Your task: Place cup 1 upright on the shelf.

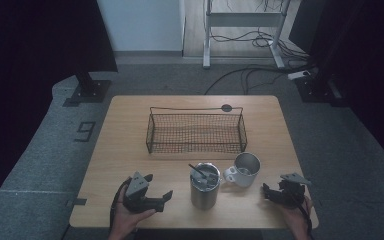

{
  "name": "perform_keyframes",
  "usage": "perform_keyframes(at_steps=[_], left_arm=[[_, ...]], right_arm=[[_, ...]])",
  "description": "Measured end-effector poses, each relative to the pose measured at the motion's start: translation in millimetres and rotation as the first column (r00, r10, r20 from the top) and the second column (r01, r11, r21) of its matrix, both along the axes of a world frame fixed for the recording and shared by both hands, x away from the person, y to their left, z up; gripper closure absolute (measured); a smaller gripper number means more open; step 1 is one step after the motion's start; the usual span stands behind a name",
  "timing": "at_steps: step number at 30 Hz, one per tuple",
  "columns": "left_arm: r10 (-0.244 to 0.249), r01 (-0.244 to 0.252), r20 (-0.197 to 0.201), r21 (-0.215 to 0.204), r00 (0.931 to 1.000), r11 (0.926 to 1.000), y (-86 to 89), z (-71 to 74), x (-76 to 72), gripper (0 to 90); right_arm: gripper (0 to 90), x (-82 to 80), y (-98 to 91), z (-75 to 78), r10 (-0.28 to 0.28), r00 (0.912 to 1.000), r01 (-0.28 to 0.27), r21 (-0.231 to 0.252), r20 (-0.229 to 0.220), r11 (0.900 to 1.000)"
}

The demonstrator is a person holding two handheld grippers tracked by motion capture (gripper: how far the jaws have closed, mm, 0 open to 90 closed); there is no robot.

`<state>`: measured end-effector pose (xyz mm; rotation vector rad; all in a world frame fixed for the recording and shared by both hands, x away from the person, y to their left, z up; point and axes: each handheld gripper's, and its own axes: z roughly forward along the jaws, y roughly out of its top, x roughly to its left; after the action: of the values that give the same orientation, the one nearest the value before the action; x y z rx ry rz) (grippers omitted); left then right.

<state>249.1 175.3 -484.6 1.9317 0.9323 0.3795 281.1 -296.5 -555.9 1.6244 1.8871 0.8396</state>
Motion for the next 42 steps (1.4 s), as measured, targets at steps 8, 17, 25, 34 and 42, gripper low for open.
perform_keyframes(at_steps=[8,17,25,34,42], left_arm=[[-0.055,0.055,0.002,0.001,0.9985,0.9985,-21.6,-0.8,-4.0,1.9],[-0.106,0.107,0.007,-0.018,0.9943,0.9941,-46.2,4.1,-5.5,1.3],[-0.133,0.133,0.018,-0.028,0.9910,0.9907,-61.1,6.8,-8.6,0.0],[-0.152,0.153,0.016,-0.026,0.9882,0.9879,-78.6,4.5,-2.3,0.0],[-0.172,0.173,0.028,-0.039,0.9848,0.9842,-90.1,5.0,1.1,0.0]], right_arm=[[10.0,0.2,-0.5,0.0,-0.005,1.0000,0.005,0.001,0.000,1.0000],[10.2,-0.5,-2.9,0.0,-0.010,0.9999,0.010,0.000,0.000,0.9999],[10.2,-0.5,-3.1,0.1,-0.013,0.9999,0.013,0.001,-0.001,0.9999],[10.2,-0.5,-3.2,0.1,-0.014,0.9999,0.014,0.001,0.000,0.9999],[10.2,-0.5,-3.2,0.1,-0.014,0.9999,0.014,0.001,0.000,0.9999]])
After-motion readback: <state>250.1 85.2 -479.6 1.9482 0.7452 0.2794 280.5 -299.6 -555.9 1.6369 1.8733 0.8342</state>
